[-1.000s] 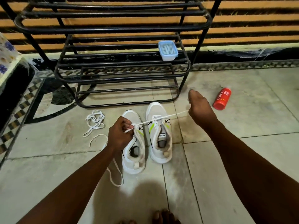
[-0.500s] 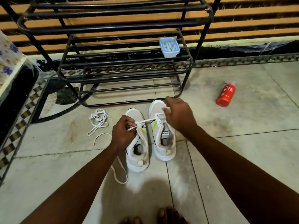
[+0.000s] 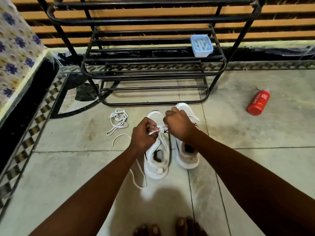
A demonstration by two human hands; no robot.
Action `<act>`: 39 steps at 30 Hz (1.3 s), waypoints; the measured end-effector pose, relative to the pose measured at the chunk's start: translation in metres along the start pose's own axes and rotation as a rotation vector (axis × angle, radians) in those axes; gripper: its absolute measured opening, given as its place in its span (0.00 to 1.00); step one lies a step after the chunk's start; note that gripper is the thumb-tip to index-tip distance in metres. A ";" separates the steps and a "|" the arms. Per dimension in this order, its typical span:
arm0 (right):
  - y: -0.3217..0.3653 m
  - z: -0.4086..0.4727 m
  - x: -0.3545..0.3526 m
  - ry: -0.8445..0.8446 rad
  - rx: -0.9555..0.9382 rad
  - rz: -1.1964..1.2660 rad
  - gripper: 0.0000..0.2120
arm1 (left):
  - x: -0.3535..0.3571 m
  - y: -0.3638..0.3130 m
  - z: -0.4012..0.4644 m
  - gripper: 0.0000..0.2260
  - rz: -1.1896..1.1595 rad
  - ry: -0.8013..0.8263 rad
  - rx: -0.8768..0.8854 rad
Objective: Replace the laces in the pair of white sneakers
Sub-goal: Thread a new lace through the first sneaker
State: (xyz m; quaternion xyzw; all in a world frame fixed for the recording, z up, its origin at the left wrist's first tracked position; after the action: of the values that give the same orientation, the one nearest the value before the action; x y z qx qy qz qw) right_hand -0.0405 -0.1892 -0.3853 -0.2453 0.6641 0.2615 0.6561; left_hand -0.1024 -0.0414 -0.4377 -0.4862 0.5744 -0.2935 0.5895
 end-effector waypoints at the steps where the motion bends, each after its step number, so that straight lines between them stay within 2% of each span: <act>1: -0.006 -0.003 -0.004 -0.054 0.013 0.029 0.05 | 0.000 0.001 0.001 0.12 -0.008 0.009 0.003; 3: -0.025 -0.010 -0.014 -0.171 0.083 0.108 0.06 | -0.002 0.002 0.001 0.11 -0.018 0.013 0.012; 6: -0.067 -0.025 -0.025 -0.278 0.312 0.255 0.09 | -0.001 0.004 0.002 0.11 -0.016 0.018 0.009; 9: -0.104 -0.048 -0.033 -0.402 0.548 0.477 0.07 | -0.002 0.003 0.003 0.11 -0.001 0.022 0.013; 11: -0.123 -0.068 -0.035 -0.445 0.688 0.500 0.07 | -0.002 0.003 0.003 0.11 0.007 0.025 0.015; 15: -0.146 -0.107 -0.030 -0.468 0.903 0.456 0.08 | -0.001 0.002 0.004 0.11 0.020 0.035 0.007; 19: -0.148 -0.122 -0.017 -0.336 1.004 0.460 0.11 | 0.000 0.001 0.005 0.12 0.038 0.028 -0.002; 22: -0.143 -0.124 -0.003 -0.231 1.016 0.560 0.13 | -0.001 0.000 0.004 0.12 0.034 0.035 -0.001; 25: -0.144 -0.124 0.010 -0.190 0.954 0.736 0.02 | -0.003 -0.004 0.007 0.12 0.023 0.066 -0.019; 28: -0.139 -0.117 0.009 -0.194 0.848 0.794 0.13 | -0.007 -0.011 0.013 0.12 0.045 0.087 -0.029; 33: -0.097 -0.082 -0.014 -0.231 0.603 0.661 0.08 | -0.018 -0.044 0.013 0.13 -0.066 0.083 -0.113; 37: -0.056 -0.047 -0.029 -0.360 0.329 0.804 0.08 | -0.044 -0.069 0.008 0.11 -0.162 0.084 -0.132; 39: -0.032 -0.028 -0.037 -0.288 0.241 0.934 0.15 | -0.062 -0.082 0.002 0.10 -0.145 0.090 -0.082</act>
State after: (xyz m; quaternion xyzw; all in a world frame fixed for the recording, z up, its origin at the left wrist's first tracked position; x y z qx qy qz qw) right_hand -0.0391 -0.2322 -0.3490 0.1945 0.6311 0.4798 0.5776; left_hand -0.0932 -0.0134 -0.3389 -0.5366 0.5754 -0.3331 0.5197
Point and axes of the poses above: each hand's wrist, its own z-axis towards the middle knuckle, its own x-axis out of the palm, y = z × x, the point moved 4 cm from there along z, towards the middle knuckle, and after that the axes turned 2 degrees about -x, right-handed, at the moved point
